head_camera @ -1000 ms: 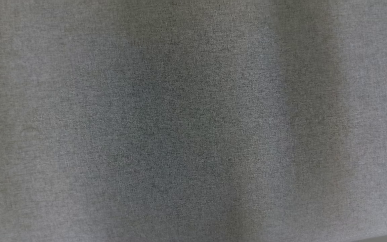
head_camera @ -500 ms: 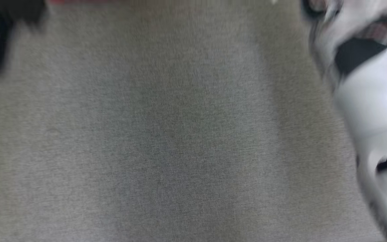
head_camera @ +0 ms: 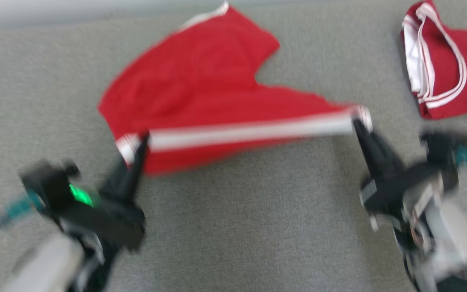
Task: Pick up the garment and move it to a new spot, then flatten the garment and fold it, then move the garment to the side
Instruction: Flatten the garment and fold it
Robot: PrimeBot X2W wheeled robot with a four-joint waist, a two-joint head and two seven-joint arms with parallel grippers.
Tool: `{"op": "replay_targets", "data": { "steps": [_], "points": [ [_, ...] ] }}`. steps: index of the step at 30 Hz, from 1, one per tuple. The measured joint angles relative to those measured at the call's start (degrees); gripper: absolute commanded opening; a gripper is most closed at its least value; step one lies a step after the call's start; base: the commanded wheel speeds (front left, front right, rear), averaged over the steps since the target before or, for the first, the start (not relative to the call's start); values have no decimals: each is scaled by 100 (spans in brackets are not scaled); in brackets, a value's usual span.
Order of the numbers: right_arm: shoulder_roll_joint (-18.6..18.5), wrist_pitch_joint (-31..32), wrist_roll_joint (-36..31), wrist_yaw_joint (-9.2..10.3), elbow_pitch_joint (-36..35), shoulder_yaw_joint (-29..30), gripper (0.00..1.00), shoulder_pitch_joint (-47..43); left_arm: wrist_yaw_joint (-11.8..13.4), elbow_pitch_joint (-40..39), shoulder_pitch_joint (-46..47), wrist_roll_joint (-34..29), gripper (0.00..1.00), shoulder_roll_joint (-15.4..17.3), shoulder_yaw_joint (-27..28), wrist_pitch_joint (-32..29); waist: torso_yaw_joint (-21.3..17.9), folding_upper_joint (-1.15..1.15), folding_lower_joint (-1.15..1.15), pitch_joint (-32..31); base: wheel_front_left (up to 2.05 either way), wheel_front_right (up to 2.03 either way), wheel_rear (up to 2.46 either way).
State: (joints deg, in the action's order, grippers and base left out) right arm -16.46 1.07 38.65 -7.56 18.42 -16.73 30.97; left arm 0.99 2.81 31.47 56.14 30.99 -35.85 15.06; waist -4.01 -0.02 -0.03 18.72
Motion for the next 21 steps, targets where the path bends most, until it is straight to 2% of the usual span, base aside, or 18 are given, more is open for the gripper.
{"op": "replay_targets", "data": {
  "steps": [4, 5, 10, 11, 16, 21],
  "points": [
    [70, 357, -127, 0, -809, 511, 0, -1421, -52, -22, -986, -285, 0, -293, 81, 0, 80, 1, 1, -356, 0, 0, 0],
    [191, 565, -245, 0, -1189, 728, 0, -2063, -71, 29, -1425, -370, 0, -401, 115, -1, 112, 0, 1, -534, 0, 0, 0],
    [504, 1027, -505, 0, -2053, 1337, 0, -3569, -205, 158, -2323, -755, 0, -638, 45, -1, 182, 1, 1, -954, 0, 0, 0],
    [504, 1027, -505, 0, -2053, 1337, 0, -3569, -205, 158, -2323, -755, 0, -638, 45, -1, 182, 1, 1, -954, 0, 0, 0],
    [870, 1382, -767, 0, -2661, 1742, 0, -4748, -334, 341, -2901, -961, 0, -832, -30, 0, 297, 1, 1, -1266, 0, 0, 0],
    [1114, 1457, -805, 0, -2972, 1963, 0, -4977, -455, 387, -3082, -1163, 0, -1026, 126, 0, 407, 2, 3, -1428, 0, 0, 0]
  ]
}}
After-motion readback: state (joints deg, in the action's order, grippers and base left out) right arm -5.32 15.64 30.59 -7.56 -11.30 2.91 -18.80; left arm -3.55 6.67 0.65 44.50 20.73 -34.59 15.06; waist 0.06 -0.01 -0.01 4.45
